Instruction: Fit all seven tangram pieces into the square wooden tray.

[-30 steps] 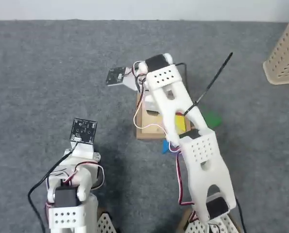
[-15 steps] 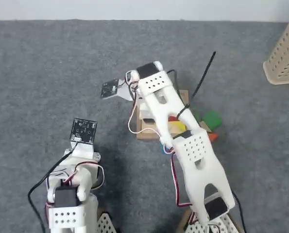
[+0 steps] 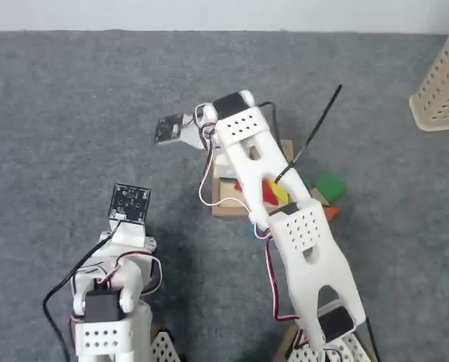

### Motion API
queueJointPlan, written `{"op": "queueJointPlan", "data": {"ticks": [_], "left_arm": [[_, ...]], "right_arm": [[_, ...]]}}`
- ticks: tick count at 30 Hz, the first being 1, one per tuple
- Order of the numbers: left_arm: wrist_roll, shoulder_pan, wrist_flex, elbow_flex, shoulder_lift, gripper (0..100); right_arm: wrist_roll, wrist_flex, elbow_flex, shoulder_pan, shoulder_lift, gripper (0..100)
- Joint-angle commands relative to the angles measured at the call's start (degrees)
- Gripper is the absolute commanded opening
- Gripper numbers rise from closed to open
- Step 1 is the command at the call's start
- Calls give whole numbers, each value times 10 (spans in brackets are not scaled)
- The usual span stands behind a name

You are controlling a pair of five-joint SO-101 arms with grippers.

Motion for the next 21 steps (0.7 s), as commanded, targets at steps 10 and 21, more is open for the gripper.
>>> {"op": "queueJointPlan", "data": {"ticks": [10,21], "left_arm": [[-5,-3,3,-5,0,12],[-5,-3,3,-5,0,12]], "right_arm": [[-304,38,-259,58,-15,121],[-456,40,-169,162,-67,4]]}}
